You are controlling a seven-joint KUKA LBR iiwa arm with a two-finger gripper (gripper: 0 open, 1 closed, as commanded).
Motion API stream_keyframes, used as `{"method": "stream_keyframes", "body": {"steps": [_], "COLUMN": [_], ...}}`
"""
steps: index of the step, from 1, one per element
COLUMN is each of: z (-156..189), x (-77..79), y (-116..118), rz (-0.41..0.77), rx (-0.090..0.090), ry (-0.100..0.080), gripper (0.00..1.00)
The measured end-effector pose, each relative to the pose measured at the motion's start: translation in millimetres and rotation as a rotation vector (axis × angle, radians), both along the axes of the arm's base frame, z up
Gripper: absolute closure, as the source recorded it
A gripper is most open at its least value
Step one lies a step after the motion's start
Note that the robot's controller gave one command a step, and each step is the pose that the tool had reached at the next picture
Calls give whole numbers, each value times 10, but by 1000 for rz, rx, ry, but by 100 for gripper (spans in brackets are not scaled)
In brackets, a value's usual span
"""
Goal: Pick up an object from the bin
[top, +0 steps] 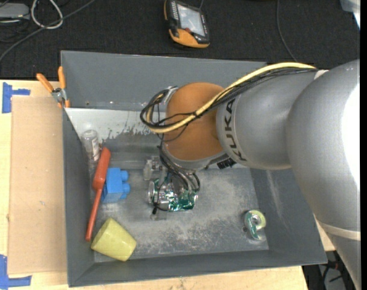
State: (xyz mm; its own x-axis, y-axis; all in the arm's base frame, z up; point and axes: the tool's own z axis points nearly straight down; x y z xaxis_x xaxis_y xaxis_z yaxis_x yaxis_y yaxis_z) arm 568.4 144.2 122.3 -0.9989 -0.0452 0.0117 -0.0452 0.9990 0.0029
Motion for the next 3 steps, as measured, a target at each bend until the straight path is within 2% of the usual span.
{"method": "stream_keyframes", "body": {"steps": [1, 2, 3], "z": [-39, -103, -498], "x": [302, 301, 383], "y": [-790, -1037, -635], "rz": [73, 80, -104], "rx": [-3, 5, 4], "ry": [-2, 2, 4], "gripper": [0, 0, 0]}}
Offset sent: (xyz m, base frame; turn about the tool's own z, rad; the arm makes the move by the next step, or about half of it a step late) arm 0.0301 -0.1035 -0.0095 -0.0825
